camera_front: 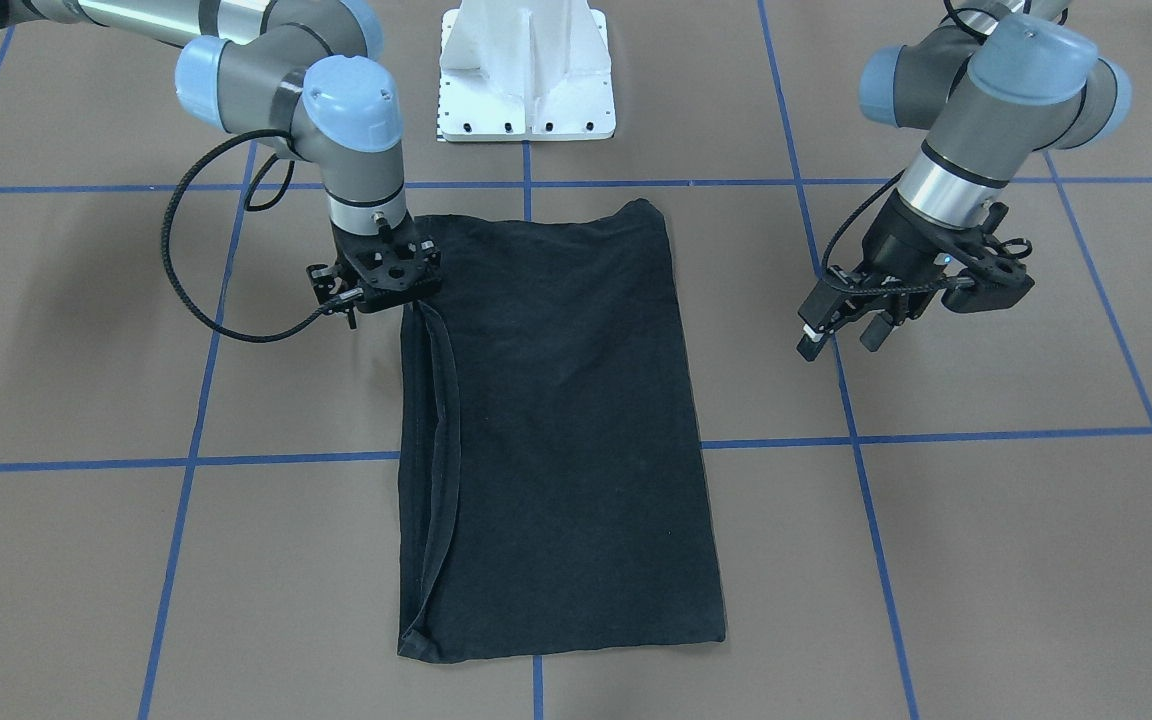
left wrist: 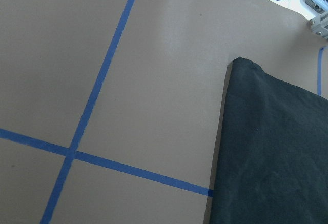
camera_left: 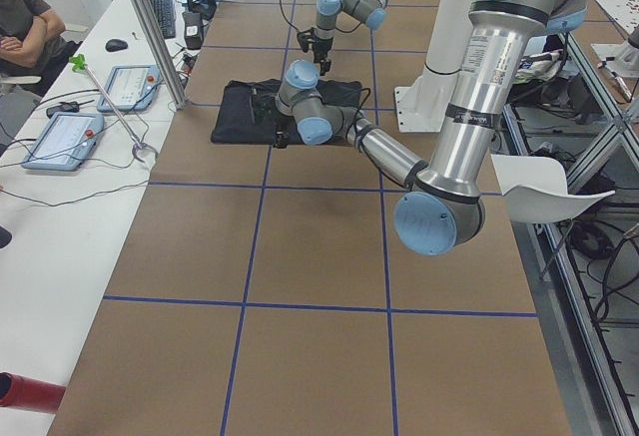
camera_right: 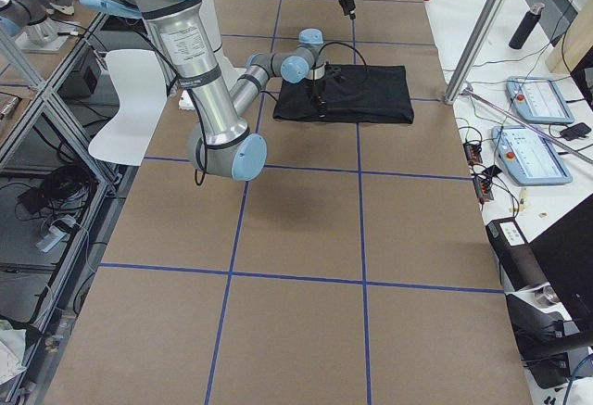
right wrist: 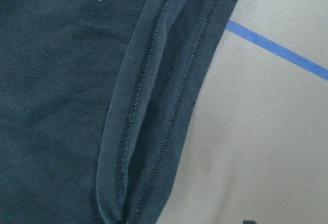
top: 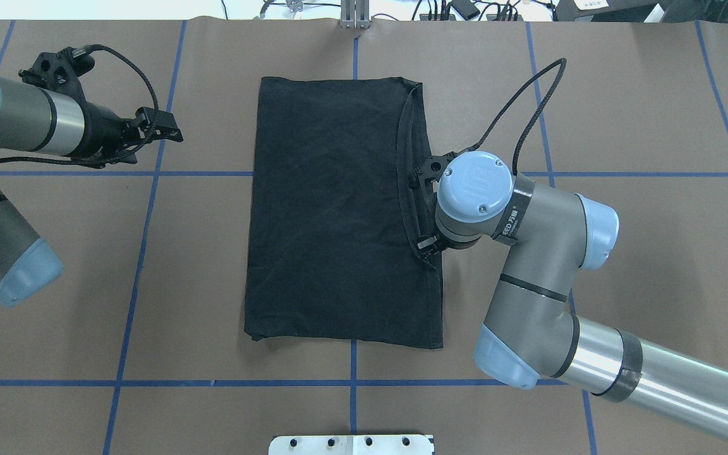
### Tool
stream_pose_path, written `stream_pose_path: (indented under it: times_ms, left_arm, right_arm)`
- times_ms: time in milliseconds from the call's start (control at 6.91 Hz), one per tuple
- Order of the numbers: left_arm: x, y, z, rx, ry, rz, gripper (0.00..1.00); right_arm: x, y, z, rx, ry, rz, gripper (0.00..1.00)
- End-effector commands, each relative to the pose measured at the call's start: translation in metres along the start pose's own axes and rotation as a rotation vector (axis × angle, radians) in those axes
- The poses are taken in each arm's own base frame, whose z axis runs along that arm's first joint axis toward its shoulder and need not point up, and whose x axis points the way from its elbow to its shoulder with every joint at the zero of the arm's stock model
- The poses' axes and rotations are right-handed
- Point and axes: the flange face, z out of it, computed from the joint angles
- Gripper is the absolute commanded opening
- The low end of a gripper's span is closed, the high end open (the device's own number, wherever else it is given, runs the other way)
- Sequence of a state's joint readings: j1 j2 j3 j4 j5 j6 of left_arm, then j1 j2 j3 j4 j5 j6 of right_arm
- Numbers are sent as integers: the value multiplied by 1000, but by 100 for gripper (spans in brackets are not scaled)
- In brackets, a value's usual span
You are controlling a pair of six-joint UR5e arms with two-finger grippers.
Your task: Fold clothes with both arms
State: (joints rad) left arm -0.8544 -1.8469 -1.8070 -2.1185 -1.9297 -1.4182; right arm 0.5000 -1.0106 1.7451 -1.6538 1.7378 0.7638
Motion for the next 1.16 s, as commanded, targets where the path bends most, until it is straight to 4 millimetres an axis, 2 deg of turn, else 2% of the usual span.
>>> stream_pose_path:
  times_ms: [0, 145, 434, 1013]
  left_arm:
    - [-2, -1, 2, -1, -6, -1, 100]
    - [-1, 0, 2, -1, -4, -1, 100]
    - [0, 0, 1, 0, -1, 0, 100]
    - [-1, 0, 2, -1, -4, -2, 100]
  right_arm:
    - [-32, 6, 6, 26, 22, -40, 80]
    - [-40, 2, 15, 20, 36, -44, 80]
    - [-38, 0, 23, 16, 53, -50, 79]
    - [-16, -14, 29, 13, 83, -37, 78]
